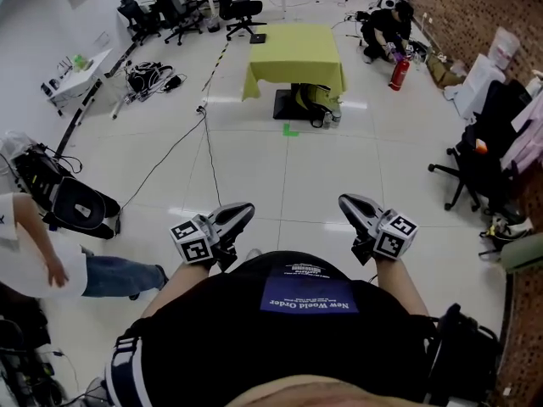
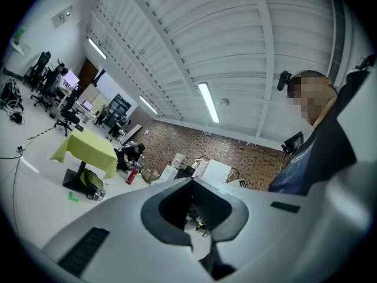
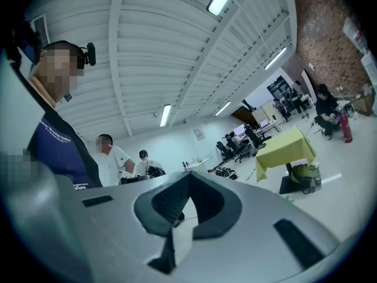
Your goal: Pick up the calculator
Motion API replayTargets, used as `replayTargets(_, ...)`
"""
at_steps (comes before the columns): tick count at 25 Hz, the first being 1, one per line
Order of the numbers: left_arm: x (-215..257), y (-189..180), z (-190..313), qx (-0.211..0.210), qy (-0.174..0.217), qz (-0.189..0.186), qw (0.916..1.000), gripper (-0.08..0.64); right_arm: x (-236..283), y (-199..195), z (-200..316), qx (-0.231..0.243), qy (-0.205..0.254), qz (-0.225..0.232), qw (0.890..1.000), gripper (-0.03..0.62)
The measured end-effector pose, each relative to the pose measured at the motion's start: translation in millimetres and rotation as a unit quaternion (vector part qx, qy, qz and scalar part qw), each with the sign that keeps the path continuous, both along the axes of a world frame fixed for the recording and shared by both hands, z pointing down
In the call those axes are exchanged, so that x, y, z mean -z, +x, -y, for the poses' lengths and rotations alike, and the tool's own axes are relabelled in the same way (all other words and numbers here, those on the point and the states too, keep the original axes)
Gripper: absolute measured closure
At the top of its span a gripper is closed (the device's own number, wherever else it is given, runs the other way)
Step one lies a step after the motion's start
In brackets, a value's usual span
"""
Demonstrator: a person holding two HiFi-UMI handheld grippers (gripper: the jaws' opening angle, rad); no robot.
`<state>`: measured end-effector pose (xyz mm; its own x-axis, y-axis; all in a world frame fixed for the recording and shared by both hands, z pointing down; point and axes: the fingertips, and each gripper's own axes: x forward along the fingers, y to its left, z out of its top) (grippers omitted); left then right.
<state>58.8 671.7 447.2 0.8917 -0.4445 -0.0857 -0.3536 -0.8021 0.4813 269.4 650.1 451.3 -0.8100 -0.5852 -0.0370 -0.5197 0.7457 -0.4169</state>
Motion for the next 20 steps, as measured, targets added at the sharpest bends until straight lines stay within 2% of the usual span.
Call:
replayTargets(5, 5.1, -40.9, 70.4, -0.024, -0.009, -0.055, 0.9982, 0.552, 12.0, -42.1, 61.2, -0.022, 0.007, -0.015, 1.000, 0.606)
replayTargets(10, 17.5, -110.1, 142.6, -0.049, 0.023, -0.034, 0.9980, 0.553, 35.9, -112.6, 124.8, -0.038, 0.030, -0.023, 0.999, 0.607)
replayTargets(14, 22.2, -157.6, 192.2, -0.053, 0.027, -0.037, 0.9976, 0.553, 46.1, -158.9, 168.8, -0.042, 0.032, -0.029, 0.998, 0.606)
replayTargets(17, 18.4, -179.7, 222.6, -0.051, 0.025, -0.043, 0.9975, 0.553, 42.2, -185.1, 197.8, -0.032, 0.025, -0.045, 0.998, 0.606)
replayTargets(20, 10.1, -186.7, 242.5, -0.048, 0.016, -0.052, 0.9974, 0.554, 40.8, -194.2, 222.5, -0.026, 0.020, -0.052, 0.998, 0.606)
